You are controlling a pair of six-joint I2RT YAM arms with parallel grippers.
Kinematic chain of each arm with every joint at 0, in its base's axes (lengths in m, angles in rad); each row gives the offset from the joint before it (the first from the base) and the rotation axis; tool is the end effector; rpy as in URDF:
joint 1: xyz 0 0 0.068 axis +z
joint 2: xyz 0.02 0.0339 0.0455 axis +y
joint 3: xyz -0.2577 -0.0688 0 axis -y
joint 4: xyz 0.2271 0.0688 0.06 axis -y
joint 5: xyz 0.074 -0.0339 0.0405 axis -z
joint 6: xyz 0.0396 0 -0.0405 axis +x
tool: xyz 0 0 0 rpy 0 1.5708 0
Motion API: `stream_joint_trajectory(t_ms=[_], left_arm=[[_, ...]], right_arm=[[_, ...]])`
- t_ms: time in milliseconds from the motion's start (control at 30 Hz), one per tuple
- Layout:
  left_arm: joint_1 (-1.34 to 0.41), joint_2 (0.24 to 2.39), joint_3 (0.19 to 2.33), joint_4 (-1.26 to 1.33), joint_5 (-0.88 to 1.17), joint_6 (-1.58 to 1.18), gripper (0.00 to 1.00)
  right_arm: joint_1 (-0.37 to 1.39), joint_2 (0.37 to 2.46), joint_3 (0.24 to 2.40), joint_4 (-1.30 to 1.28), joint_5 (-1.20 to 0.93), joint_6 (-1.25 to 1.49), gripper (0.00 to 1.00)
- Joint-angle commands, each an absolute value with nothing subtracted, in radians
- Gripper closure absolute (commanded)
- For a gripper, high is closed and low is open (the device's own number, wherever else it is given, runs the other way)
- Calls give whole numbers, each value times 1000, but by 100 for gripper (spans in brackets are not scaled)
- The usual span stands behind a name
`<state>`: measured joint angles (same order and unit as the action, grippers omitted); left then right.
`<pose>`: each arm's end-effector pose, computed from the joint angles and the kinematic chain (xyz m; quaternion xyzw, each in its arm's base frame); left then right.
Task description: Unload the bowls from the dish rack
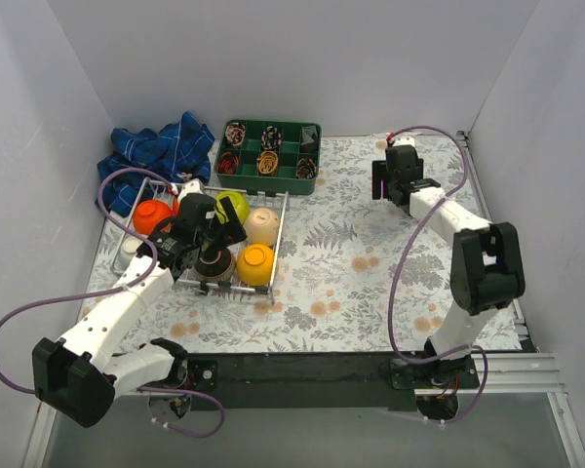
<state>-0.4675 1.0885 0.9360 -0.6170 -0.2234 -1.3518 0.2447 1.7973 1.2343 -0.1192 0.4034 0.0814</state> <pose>0.1958 -0.0890 0.2883 -0.4308 0.8085 -0.2429 0.3190 0.3799 0.0788 0.2245 0.0137 0.8887 -0.1101 0.4449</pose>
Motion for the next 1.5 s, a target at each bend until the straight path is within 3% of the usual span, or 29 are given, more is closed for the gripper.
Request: stream_joint_trajectory(t_ms=[0,267,433,600,833,1133,1467], left_arm=[[-414,1069,994,-721,-247,-1391,2],[-328,1106,1003,-684,-200,-1413,2],[-187,1179,988,-510,-17,-1472,2],[-101,1305,977,-347,110,-1526,2],[-49,1408,989,-293,100,-1609,2],[-35,1365,907,-252,-158,-1790,2],[44,1439,907,-189,-176,-1781,2]], right_arm=[[313,1597,1201,-205,367,170,16],[448,1278,990,-313,131,233,15],[460,1069,873,-330,-61,284,14],[460,912,813,-353,-94,256,10],[460,824,802,-367,-136,252,9],[460,834,805,-379,-172,232,7],[460,854,827,-377,-181,176,5]])
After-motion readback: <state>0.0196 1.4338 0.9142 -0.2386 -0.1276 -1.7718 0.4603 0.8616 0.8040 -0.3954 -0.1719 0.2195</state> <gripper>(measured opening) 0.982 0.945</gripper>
